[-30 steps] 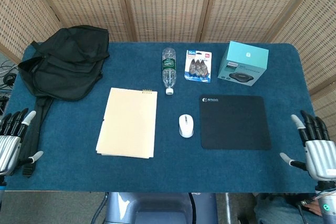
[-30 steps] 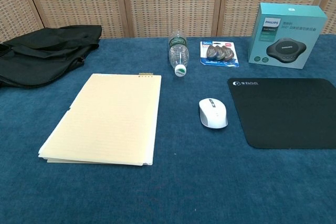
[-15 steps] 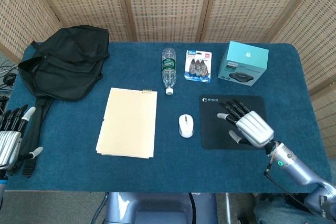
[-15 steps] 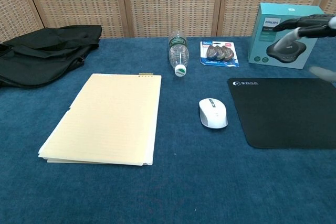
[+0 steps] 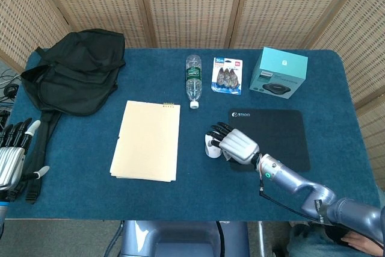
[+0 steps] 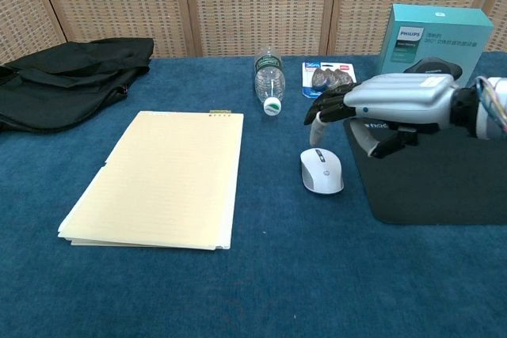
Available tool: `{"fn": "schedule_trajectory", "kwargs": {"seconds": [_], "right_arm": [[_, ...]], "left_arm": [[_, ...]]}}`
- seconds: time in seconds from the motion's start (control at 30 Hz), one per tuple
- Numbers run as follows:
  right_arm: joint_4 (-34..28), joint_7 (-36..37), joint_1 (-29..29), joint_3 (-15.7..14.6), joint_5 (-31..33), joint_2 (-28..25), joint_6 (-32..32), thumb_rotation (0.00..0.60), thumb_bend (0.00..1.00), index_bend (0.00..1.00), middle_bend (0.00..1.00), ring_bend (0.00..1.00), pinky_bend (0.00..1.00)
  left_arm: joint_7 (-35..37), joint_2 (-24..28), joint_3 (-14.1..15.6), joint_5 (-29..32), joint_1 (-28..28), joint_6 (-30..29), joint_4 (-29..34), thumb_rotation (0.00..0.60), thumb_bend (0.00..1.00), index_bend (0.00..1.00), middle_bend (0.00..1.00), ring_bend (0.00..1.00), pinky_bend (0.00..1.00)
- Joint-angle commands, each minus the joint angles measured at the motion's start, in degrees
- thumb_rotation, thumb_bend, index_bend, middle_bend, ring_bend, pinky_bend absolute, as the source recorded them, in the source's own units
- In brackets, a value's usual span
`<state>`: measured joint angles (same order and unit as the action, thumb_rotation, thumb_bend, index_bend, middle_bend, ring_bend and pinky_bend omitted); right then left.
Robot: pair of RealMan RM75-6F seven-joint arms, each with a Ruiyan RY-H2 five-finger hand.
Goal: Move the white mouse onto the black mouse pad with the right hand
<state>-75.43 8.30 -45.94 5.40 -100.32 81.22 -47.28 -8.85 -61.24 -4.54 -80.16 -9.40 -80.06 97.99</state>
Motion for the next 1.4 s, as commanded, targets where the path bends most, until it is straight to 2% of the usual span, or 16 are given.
{"fn": "schedule_trajectory", "kwargs": {"seconds": [0.03, 0.43, 0.53, 0.83, 1.07, 1.2, 1.4], "right_arm": [[0.2, -3.4, -2.0, 1.4, 3.1, 2.5, 2.9, 0.600, 1.00, 0.28, 0.15, 0.00, 0.06], [4.7, -14.1, -4.8, 2.6, 10.5, 9.2, 7.7, 0.600, 1.00, 0.26, 0.15, 0.01, 0.06], [7.2, -17.5, -5.0, 2.8, 14.9, 11.6, 10.3, 0.600, 1.00, 0.26, 0.15, 0.01, 0.06], [9.7, -24.6, -4.9, 2.6, 20.5, 13.3, 10.4, 0.600, 1.00, 0.26, 0.15, 0.01, 0.06], [9.0, -32.1, -4.4, 1.8, 26.7, 9.5, 12.2, 0.600, 1.00, 0.26, 0.23, 0.00, 0.06], [4.7, -36.4, -3.8, 0.6, 31.6, 5.1, 13.2, 0.600, 1.00, 0.26, 0.26, 0.00, 0.06], [-1.9, -38.0, -3.1, -1.0, 37.5, -1.2, 13.9, 0.600, 1.00, 0.26, 0.25, 0.00, 0.06]], "left_arm": [[0.1, 0.1, -0.1, 0.4, -0.1, 0.3, 0.0, 0.600, 0.00, 0.00, 0.00, 0.00, 0.00], [-0.3, -0.1, -0.4, 1.6, -0.5, 0.9, -0.3, 0.600, 0.00, 0.00, 0.00, 0.00, 0.00], [-0.7, -0.4, -0.5, 2.0, -0.6, 1.2, -0.4, 0.600, 0.00, 0.00, 0.00, 0.00, 0.00], [-1.0, -0.4, -0.6, 2.8, -0.9, 1.6, -0.4, 0.600, 0.00, 0.00, 0.00, 0.00, 0.00], [-1.1, -0.4, -0.5, 2.9, -1.1, 1.9, -0.4, 0.600, 0.00, 0.00, 0.00, 0.00, 0.00], [-1.2, -0.4, -0.4, 2.8, -1.1, 1.9, -0.3, 0.600, 0.00, 0.00, 0.00, 0.00, 0.00], [-1.8, -0.4, 0.0, 2.3, -1.1, 1.9, 0.1, 0.600, 0.00, 0.00, 0.00, 0.00, 0.00]]}}
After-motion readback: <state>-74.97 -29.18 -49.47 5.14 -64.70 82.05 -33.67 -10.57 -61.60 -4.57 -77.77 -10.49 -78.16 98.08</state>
